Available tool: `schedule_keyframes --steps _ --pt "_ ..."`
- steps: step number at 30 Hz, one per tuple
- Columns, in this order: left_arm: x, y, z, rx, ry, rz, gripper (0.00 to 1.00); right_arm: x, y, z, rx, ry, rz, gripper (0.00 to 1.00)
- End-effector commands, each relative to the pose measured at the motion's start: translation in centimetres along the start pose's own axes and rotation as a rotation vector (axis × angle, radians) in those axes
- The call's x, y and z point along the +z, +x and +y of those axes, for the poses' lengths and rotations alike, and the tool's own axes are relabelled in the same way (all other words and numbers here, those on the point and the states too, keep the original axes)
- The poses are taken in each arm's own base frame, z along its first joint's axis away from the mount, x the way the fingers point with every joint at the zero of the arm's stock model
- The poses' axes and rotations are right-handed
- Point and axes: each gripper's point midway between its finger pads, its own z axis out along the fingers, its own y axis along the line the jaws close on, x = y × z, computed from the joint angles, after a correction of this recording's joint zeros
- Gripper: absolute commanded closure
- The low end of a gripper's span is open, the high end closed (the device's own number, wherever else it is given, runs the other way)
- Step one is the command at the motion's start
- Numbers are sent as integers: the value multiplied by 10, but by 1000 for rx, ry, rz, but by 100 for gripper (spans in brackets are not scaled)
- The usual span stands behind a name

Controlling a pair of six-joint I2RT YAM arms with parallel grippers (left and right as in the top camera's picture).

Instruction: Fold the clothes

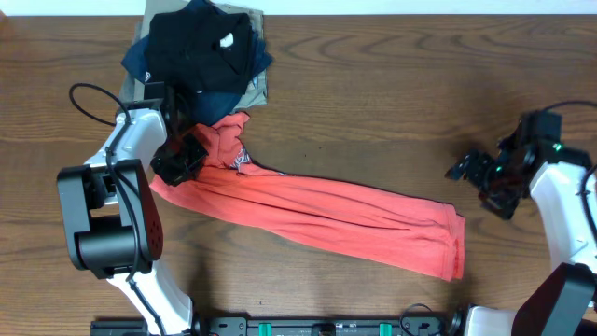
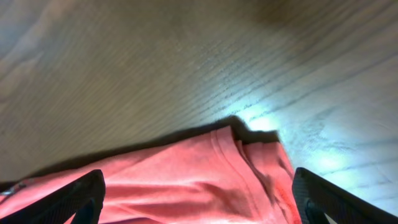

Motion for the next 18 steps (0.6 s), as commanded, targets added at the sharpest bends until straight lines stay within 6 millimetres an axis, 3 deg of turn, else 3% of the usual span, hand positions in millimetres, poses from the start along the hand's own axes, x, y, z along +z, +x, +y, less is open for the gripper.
schedule_keyframes --steps 1,7,10,14,16,18 --pt "-19 -6 21 -52 -64 -83 94 -15 -8 2 -55 24 -16 5" --pt "-71 -8 11 -55 31 -210 94 -7 23 6 -107 49 84 12" --pt "-83 -4 5 -8 50 -240 94 4 44 22 -194 -1 145 30" --pt "-81 1 1 42 38 -227 93 19 73 40 -286 -48 211 59" --pt "-80 2 2 51 35 -226 83 28 88 43 -308 -37 237 68" --pt "-80 2 2 51 35 -225 60 39 104 44 -317 -22 265 76"
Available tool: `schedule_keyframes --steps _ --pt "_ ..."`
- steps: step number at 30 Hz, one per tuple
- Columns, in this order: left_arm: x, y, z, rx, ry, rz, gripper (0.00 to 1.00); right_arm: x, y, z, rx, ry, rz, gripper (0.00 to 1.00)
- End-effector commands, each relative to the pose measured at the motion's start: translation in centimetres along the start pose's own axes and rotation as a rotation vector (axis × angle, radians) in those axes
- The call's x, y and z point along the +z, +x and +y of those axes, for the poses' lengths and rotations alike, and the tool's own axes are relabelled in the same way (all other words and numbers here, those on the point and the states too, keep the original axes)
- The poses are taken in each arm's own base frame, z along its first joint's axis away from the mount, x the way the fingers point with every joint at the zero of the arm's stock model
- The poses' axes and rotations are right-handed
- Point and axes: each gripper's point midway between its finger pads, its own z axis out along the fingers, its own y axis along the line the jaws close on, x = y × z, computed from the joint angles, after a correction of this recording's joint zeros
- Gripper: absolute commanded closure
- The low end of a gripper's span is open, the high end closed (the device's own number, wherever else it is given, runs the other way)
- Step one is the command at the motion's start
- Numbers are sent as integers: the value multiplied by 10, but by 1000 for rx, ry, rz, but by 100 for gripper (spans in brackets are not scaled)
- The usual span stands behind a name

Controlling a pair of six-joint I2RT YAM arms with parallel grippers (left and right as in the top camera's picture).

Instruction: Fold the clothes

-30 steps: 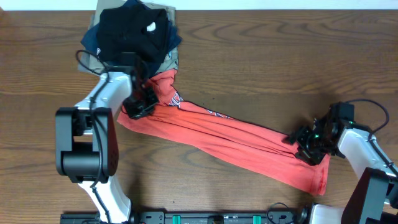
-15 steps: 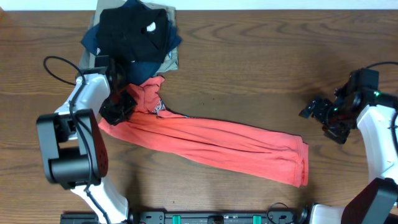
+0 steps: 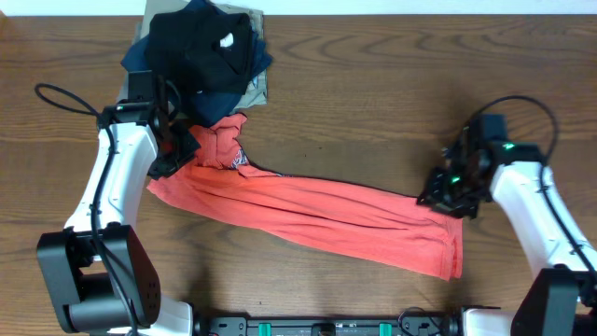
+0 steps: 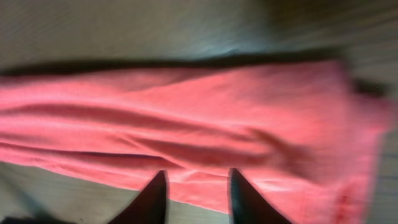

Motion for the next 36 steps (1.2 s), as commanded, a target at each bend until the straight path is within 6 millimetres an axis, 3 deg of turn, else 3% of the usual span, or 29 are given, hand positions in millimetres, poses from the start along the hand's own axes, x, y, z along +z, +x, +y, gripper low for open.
schedule_keyframes --steps 1,3,6,12,26,36 --pt "2 0 4 17 -24 1 53 23 25 11 -9 -5 73 78" --pt "2 1 5 17 -25 4 44 35 35 11 7 4 90 80" --pt "2 2 6 17 -29 9 21 51 50 8 60 23 117 84" --pt "1 5 8 17 -39 23 1 64 61 -6 127 69 124 87" --pt "1 12 13 17 -57 51 2 65 36 -46 253 167 45 83" --pt "1 14 14 36 -60 58 2 76 0 -84 363 173 -4 88"
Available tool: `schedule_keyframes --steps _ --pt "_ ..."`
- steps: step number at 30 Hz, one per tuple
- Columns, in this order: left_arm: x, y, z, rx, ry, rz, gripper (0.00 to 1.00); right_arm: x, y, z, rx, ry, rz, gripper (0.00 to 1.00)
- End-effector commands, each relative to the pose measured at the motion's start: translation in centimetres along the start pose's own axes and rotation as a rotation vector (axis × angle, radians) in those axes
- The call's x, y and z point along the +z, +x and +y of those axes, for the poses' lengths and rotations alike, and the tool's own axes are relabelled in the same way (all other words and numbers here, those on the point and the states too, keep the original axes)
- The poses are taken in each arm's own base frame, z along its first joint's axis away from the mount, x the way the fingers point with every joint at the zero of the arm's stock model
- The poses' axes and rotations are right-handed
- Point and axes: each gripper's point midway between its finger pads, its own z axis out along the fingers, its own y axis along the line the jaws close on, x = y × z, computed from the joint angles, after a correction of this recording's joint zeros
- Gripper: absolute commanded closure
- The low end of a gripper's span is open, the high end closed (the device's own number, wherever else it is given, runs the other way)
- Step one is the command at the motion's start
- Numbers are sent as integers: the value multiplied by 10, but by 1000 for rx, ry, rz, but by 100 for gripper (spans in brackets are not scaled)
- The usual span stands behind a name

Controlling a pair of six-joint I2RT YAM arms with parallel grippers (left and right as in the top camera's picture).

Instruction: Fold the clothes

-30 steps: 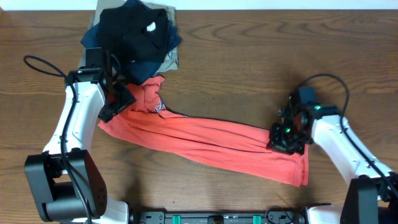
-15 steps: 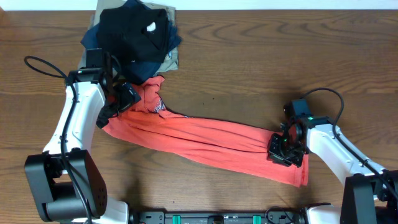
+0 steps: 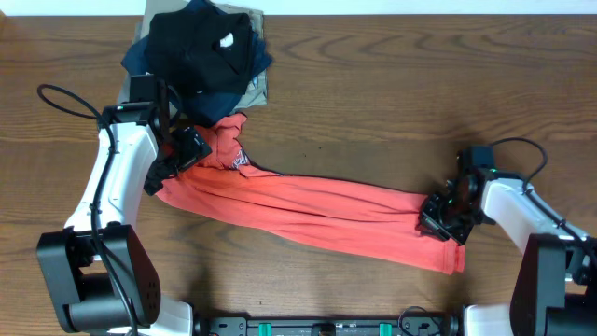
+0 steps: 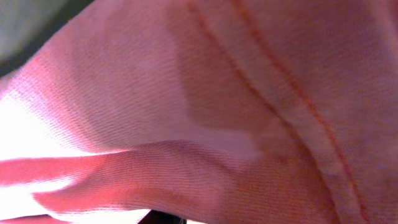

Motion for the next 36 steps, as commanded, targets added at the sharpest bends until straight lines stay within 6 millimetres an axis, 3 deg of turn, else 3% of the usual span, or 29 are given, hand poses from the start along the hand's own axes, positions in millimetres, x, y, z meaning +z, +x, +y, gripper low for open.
schedule_keyframes --steps 1,7,14,21,25,28,33,36 --pt "1 0 3 18 -15 2 2 10 -35 -32 29 141 -92 88" --pt "1 2 4 18 -21 11 2 -15 -76 -25 56 148 -165 88" --pt "1 4 5 19 -25 17 2 -71 -129 -7 61 134 -291 87" --pt "1 4 6 19 -27 20 2 -123 -161 -6 85 130 -395 87" --pt "1 5 6 19 -29 22 2 -142 -150 -3 61 110 -337 96" --pt "1 4 6 18 -27 20 2 -140 -131 17 -53 28 -243 99" --pt "1 5 6 19 -28 21 2 -109 -97 29 -197 35 -117 99" --pt "1 5 6 19 -28 22 2 -77 -81 31 -210 52 -78 99"
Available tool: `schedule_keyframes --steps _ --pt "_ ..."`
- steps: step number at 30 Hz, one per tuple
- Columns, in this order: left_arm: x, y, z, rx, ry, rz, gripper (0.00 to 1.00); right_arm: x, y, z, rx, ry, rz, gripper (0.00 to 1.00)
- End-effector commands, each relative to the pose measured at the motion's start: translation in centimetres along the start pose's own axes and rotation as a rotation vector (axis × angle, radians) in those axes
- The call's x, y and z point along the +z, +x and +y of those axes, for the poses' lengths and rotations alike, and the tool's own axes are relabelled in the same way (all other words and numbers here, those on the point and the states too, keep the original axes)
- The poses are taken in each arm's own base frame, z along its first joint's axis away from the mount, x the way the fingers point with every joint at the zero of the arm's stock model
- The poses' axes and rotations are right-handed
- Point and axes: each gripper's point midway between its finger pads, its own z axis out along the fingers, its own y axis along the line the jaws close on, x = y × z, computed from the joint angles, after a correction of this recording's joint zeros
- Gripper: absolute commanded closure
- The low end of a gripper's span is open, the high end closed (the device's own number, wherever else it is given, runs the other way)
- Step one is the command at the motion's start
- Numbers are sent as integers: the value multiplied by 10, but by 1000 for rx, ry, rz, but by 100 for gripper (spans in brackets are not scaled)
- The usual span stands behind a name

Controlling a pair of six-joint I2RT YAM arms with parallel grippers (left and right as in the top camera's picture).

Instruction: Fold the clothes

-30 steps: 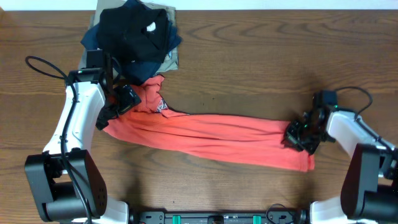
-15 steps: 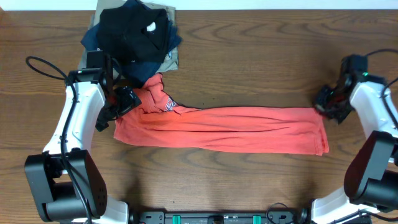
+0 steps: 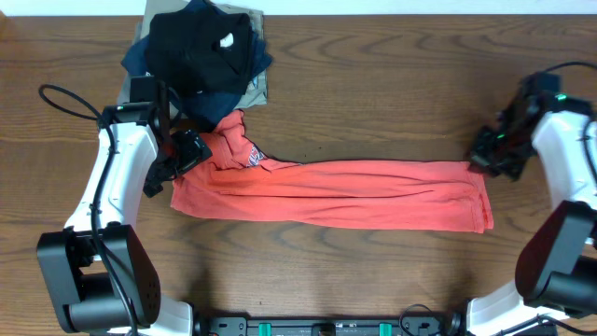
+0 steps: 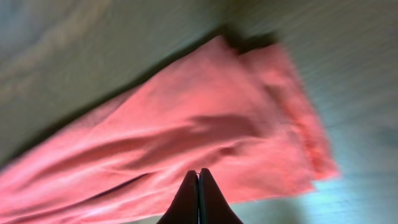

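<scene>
A red garment (image 3: 336, 194) lies stretched in a long horizontal band across the wooden table (image 3: 373, 84). My left gripper (image 3: 187, 150) sits at its upper left end, beside a bunched part with a printed patch; the dark fingers blend together, so their state does not show. My right gripper (image 3: 483, 161) hovers at the band's upper right corner. In the right wrist view the right gripper (image 4: 199, 172) has its fingers pressed together over the red garment (image 4: 186, 137), with no cloth seen between them.
A pile of dark clothes (image 3: 201, 47), black on navy, sits at the back left, just behind the left gripper. A cable (image 3: 65, 98) loops off the left arm. The table's front edge holds the arm bases.
The garment's right end has gone from the front right to farther back, so the band now lies level instead of slanted. My right gripper moved back with it. The left arm stayed put.
The garment lay slanted, my right gripper open and off to the right. Then the right gripper stood over the garment's right end, then pressed low into the cloth there. Now that end lies farther back and the band is straight.
</scene>
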Motion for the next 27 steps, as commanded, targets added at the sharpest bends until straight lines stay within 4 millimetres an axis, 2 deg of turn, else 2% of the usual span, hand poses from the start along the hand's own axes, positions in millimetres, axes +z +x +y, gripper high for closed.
schedule_keyframes --steps 1,6,10,12,15,22,27 --pt "1 0 3 5 -15 1 2 30 29 11 -61 -14 74 99" --pt "1 0 3 5 -16 3 2 66 48 7 -55 -12 86 96" --pt "1 0 3 5 -17 4 2 83 55 -3 -25 -3 81 95" --pt "1 0 3 5 -17 4 2 90 55 -14 6 39 60 94" --pt "1 1 3 5 -17 4 2 93 51 -34 77 114 23 94" --pt "1 1 4 6 -19 8 2 90 42 -51 149 107 8 98" --pt "1 3 5 40 -22 13 2 84 21 -74 217 126 -63 99"
